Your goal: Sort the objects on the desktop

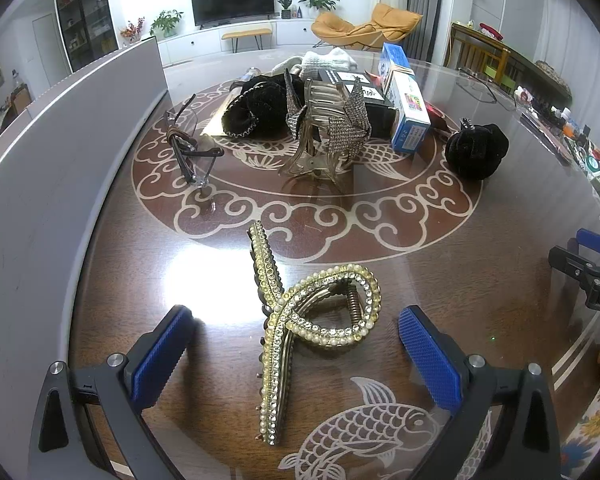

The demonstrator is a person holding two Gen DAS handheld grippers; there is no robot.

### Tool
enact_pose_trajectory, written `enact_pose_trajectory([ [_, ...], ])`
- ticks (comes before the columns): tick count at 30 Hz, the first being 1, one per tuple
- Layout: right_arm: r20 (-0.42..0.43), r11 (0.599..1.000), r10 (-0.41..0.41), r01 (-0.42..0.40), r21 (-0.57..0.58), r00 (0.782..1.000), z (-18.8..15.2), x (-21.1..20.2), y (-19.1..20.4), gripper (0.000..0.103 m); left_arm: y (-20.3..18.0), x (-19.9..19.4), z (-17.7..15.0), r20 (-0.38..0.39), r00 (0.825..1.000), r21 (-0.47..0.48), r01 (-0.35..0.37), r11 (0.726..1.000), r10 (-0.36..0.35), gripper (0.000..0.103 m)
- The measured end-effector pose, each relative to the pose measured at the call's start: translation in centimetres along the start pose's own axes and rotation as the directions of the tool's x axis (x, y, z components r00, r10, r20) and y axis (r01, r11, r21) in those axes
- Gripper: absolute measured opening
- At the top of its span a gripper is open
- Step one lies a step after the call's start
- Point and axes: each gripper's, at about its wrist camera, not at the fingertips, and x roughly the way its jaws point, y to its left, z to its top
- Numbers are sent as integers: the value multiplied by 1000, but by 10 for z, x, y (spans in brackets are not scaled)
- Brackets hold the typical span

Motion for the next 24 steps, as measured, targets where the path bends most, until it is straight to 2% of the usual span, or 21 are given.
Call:
enact_pose_trajectory([
  [24,1,1000,-2,2,3,1000,1,1,-1,103,0,0,-1,1,1000,1,0,1000,0,103],
])
